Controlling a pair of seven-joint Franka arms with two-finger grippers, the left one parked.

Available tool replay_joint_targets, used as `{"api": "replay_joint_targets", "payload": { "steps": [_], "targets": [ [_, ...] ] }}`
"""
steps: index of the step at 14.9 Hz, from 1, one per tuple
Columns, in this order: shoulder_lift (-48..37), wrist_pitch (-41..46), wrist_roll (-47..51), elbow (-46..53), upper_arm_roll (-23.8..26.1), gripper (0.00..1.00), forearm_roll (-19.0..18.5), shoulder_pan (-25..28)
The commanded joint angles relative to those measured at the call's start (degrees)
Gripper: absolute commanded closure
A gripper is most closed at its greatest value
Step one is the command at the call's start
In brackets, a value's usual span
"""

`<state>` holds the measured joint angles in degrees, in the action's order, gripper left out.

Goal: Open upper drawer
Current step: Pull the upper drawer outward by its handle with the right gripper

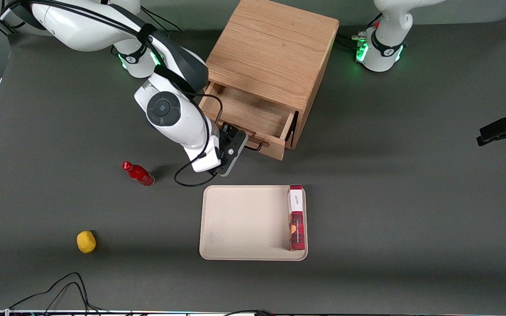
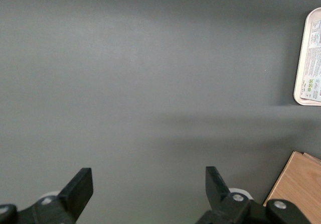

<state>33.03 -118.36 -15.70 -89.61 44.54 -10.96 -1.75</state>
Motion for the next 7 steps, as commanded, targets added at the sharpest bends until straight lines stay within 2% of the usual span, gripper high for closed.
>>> {"api": "replay_joint_targets", "payload": {
  "steps": [1,7],
  "targets": [
    [2.0,-0.2,-1.5,3.0,-1.4,0.00,-1.3,1.1],
    [2.0,-0.6,-3.5,4.6,-2.8,0.00,-1.1,0.9]
  ]
}}
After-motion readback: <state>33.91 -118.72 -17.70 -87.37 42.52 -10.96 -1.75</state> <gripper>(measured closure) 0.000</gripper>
